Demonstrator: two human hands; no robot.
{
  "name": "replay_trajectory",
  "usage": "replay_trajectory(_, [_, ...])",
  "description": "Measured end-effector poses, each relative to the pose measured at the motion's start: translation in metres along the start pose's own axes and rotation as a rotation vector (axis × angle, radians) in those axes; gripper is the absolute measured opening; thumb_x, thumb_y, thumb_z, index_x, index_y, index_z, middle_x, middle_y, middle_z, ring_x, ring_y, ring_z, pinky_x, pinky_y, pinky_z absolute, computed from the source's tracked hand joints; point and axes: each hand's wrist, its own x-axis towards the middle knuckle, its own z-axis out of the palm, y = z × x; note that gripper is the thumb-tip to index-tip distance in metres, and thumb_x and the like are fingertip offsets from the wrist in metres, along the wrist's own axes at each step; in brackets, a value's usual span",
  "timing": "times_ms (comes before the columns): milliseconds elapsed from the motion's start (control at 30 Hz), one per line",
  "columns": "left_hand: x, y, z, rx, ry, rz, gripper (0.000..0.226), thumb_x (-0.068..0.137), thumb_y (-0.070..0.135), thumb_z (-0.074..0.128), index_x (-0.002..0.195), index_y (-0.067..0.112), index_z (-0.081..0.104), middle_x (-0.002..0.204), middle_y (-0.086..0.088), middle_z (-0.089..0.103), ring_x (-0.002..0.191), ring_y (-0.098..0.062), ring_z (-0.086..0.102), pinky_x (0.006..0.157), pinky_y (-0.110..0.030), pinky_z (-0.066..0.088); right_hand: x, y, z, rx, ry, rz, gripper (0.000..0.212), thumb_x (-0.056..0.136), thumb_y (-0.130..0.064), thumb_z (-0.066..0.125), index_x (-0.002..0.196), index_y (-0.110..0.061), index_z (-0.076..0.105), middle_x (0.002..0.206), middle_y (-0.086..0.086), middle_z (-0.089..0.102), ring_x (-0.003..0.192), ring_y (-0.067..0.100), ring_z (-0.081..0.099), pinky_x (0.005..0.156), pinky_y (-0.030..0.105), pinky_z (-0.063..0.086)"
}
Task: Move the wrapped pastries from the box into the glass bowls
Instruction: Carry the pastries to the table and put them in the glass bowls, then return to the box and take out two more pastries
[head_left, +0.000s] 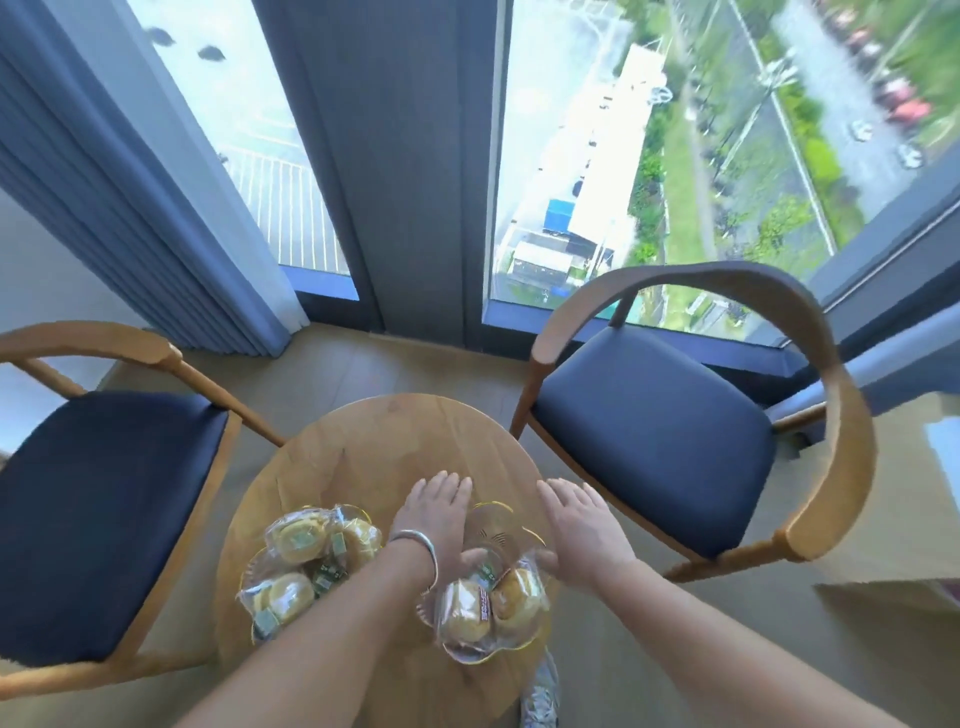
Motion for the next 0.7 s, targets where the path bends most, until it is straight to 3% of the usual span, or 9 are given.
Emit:
replay_trajectory(167, [0.004,0.019,-0.082,0.07,0.199,0.081,0.094,0.087,0.066,0.044,0.153,0.018,-0.001,0.163,-0.004,0.003,0.148,-0.023,-0.001,0.119,-0.045,0.001,-0.024,0.015,-0.066,0.0,0.157,0.146,0.084,0.087,-0.051,0.058,0.154,-0.024,0.015,0.16,0.003,0.021,0.148,0.02,0.015,0.121,0.043,0.005])
replay_trajectory(367, [0.006,0.069,-0.142,0.157,0.299,0.245,0.092,0.088,0.065,0.042,0.154,0.019,-0.002,0.163,-0.004,0.005,0.148,-0.024,-0.001,0.12,-0.047,0.002,-0.084,0.048,-0.105,0.024,0.32,0.334,0.08,0.089,-0.053,0.056,0.154,-0.03,0.016,0.16,0.001,0.022,0.147,0.02,0.015,0.121,0.043,0.006])
replay_trajectory(700, [0.01,0.259,-0.155,0.275,0.341,0.736,0.09,0.089,0.066,0.039,0.154,0.02,-0.004,0.163,-0.003,0.001,0.148,-0.023,-0.006,0.119,-0.045,-0.003,-0.253,0.126,-0.086,0.098,0.383,0.819,0.081,0.089,-0.052,0.058,0.154,-0.028,0.016,0.16,0.004,0.021,0.146,0.019,0.017,0.121,0.043,0.007])
